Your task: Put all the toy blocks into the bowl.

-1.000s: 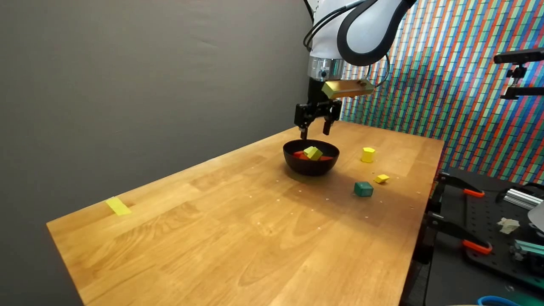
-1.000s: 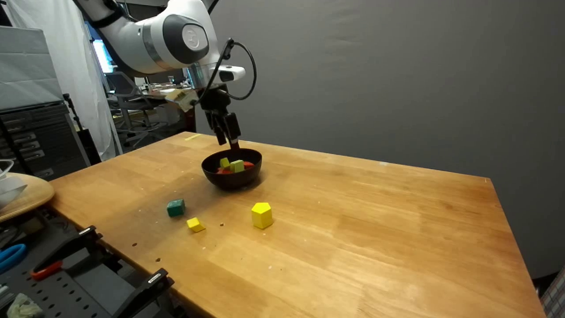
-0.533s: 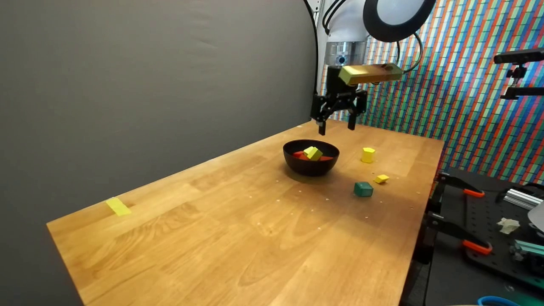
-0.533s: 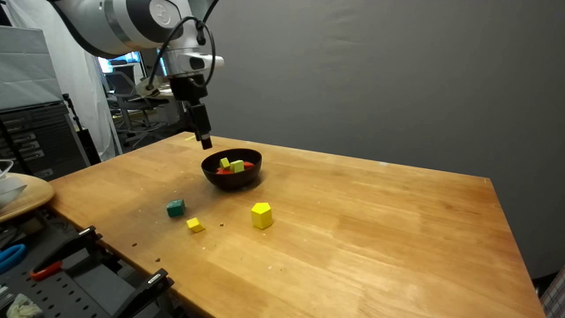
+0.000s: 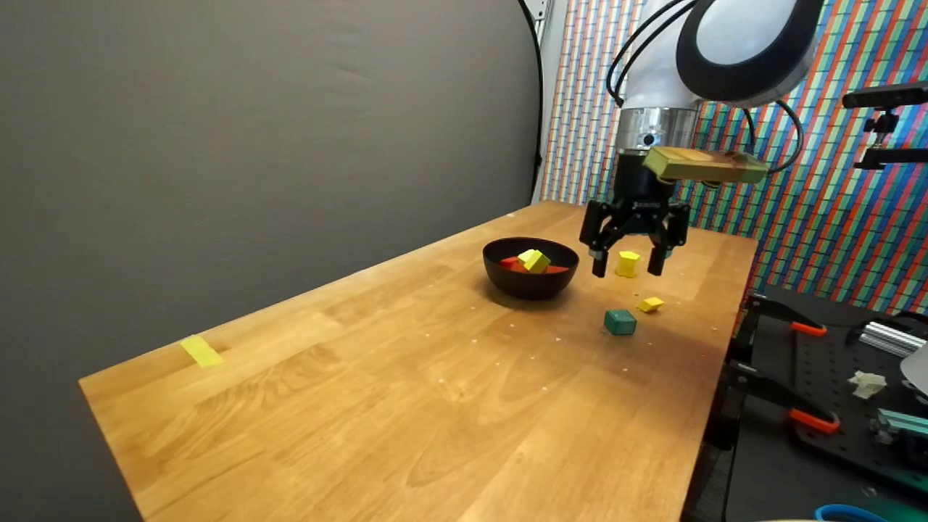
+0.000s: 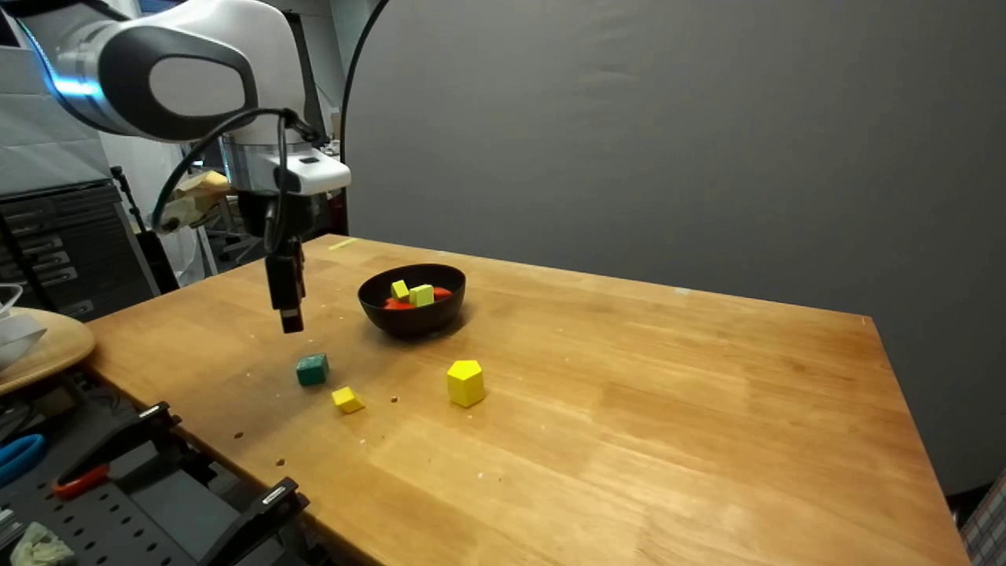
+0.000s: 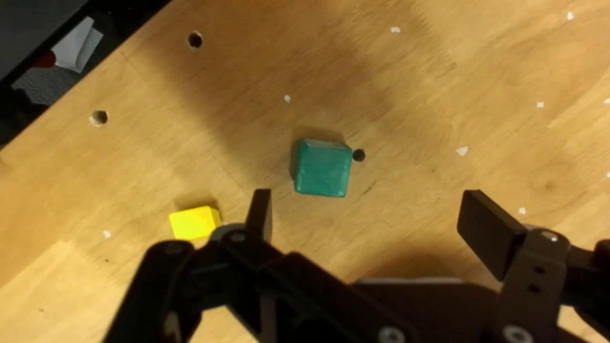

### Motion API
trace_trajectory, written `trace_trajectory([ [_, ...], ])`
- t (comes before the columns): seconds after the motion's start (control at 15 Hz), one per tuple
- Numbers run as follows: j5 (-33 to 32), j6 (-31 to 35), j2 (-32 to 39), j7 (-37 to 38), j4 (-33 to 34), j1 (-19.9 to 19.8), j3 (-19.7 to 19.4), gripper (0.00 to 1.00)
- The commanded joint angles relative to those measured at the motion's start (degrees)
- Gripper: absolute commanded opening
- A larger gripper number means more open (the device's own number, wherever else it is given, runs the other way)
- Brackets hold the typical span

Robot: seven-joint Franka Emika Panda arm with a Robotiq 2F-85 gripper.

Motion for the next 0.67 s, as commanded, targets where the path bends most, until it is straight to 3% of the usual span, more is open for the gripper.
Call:
trace_trajectory([
  [0.0, 5.36, 6.57, 4.43, -7.23, -0.58, -1.52, 1.73, 1.0],
  [0.4, 4.65, 11.87, 11.01, -13.83, -0.08, -2.59, 2.99, 0.92],
  [0.47, 4.35, 12.72, 11.94, -14.4, 0.06, -2.77, 3.04, 0.86],
  [0.53, 4.15, 14.25, 12.99, -14.95, 0.16, -2.93, 3.09, 0.68],
  [0.6, 4.91, 15.28, 13.77, -16.17, 0.41, -3.53, 3.78, 0.66],
])
